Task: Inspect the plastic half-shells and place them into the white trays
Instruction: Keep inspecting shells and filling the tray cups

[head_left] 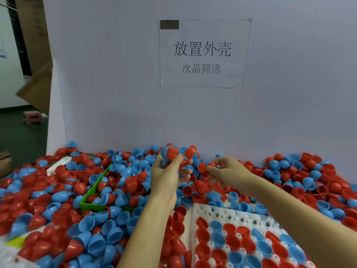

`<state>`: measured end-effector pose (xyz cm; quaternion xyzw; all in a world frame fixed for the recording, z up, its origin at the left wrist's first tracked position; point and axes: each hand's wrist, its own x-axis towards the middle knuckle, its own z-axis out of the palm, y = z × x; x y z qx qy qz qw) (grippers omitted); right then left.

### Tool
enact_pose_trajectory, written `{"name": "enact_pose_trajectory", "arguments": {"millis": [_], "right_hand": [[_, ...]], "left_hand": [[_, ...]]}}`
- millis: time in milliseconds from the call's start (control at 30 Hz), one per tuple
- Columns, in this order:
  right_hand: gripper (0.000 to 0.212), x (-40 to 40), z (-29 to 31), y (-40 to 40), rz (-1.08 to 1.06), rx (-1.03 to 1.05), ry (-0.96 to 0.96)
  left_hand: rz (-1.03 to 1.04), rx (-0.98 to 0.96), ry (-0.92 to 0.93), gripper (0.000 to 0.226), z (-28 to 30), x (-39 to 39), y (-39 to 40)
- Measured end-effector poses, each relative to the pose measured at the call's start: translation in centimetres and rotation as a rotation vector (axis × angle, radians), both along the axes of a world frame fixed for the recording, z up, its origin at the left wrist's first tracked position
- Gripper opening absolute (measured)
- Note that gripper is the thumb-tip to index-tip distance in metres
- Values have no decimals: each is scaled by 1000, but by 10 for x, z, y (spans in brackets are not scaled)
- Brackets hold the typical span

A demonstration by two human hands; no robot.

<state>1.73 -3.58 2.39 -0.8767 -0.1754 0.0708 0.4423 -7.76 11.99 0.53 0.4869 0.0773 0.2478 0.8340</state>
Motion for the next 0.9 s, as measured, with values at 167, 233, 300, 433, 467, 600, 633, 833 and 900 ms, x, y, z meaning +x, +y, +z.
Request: {"name": "enact_pose_trajectory", "arguments": {"millis": [167, 233, 300, 433, 467, 600, 633, 833, 900], "right_hand": [[44, 9, 16, 4, 10, -146, -105], [42, 3, 24, 3, 48, -190, -183], [32, -10, 32, -1, 97, -89, -194], [17, -44, 43, -17, 82, 97, -184], [11, -52, 44, -24, 43, 121, -186], [11, -79, 46, -49, -45, 179, -323], [13, -85, 46, -56, -29, 192, -385], [27, -102, 36, -83, 35, 198, -595], [22, -98, 32, -91, -29, 183, -669]], "left_hand": [[-46, -16, 32, 3, 2, -1, -6], [-67, -22, 48, 6, 3, 0, -10], [-101, -28, 55, 11, 5, -1, -18], [-157, -68, 42, 7, 13, -3, -39], [-176, -80, 35, 4, 16, -4, -45], [-239, -119, 21, 7, 26, -10, -63], [-250, -130, 27, 12, 29, -13, -68], [-311, -55, 32, 15, 34, -26, -105], [-332, 12, 50, 10, 31, -27, -117]]}}
